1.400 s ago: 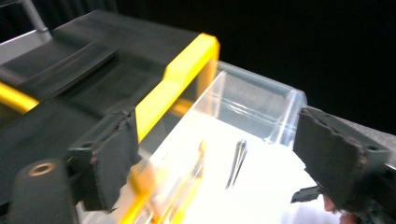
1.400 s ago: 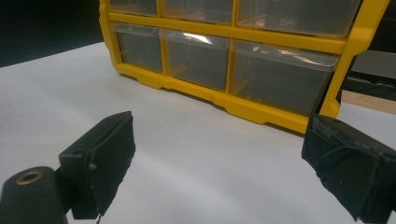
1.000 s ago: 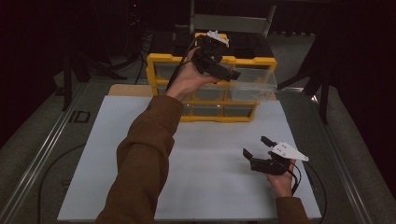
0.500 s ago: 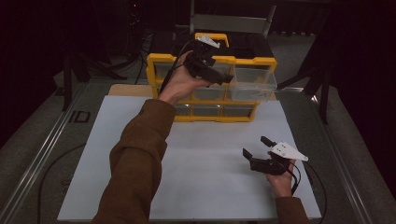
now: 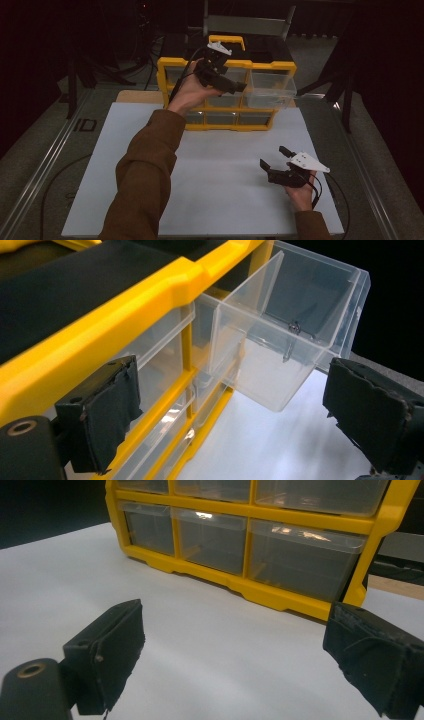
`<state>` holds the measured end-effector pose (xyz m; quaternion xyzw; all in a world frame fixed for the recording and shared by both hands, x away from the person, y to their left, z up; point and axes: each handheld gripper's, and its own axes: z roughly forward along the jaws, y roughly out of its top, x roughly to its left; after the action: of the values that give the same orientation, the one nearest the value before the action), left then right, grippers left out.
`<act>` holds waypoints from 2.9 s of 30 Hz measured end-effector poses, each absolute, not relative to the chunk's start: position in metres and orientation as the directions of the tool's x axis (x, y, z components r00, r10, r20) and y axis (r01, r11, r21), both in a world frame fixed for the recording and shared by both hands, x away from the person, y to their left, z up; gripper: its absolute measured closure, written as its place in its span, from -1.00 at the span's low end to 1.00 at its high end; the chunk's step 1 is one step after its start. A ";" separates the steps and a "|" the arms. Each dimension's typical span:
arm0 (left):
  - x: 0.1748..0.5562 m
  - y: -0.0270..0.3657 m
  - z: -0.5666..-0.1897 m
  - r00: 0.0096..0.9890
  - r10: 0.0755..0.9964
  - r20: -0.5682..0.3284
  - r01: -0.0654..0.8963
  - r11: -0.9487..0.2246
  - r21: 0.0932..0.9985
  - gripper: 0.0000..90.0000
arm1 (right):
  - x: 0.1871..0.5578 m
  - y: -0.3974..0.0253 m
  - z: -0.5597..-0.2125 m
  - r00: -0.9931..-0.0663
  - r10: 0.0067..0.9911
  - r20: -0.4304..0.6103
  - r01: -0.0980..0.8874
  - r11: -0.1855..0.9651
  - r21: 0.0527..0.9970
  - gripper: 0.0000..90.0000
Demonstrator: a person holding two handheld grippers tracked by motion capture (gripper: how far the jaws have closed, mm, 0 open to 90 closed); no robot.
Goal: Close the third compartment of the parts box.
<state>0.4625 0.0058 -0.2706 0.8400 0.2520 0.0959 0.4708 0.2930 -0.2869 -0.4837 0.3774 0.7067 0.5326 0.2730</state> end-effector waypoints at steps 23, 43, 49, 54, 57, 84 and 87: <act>0.454 0.008 -0.281 0.860 0.506 -0.066 0.324 -0.441 0.837 -0.36 | 0.293 -0.287 -0.484 -0.565 0.825 0.019 0.245 0.146 0.959 -0.80; 0.447 0.011 -0.289 0.885 0.456 -0.095 0.333 -0.478 0.813 0.47 | 0.293 -0.287 -0.484 -0.563 0.826 0.021 0.247 0.144 0.958 -0.79; 0.445 0.008 -0.290 0.893 0.442 -0.081 0.323 -0.505 0.801 0.78 | 0.293 -0.287 -0.484 -0.562 0.827 0.021 0.247 0.143 0.958 -0.80; 0.443 0.006 -0.289 0.905 0.416 -0.089 0.311 -0.505 0.805 1.00 | 0.293 -0.287 -0.484 -0.563 0.826 0.023 0.247 0.142 0.958 -0.80; 0.441 0.003 -0.289 0.911 0.400 -0.095 0.303 -0.496 0.813 1.00 | 0.293 -0.287 -0.484 -0.564 0.826 0.021 0.245 0.143 0.959 -0.80; 0.433 -0.029 -0.289 0.942 0.331 -0.057 0.227 -0.504 0.833 1.00 | 0.294 -0.286 -0.485 -0.564 0.826 0.019 0.245 0.145 0.958 -0.80; 0.434 -0.030 -0.290 0.940 0.336 -0.057 0.230 -0.501 0.834 1.00 | 0.294 -0.286 -0.485 -0.562 0.827 0.017 0.246 0.148 0.958 -0.80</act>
<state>0.4340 -0.0300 -0.2898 0.8645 0.1636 0.0564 0.4720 0.2939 -0.2865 -0.4849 0.3798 0.7064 0.5310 0.2734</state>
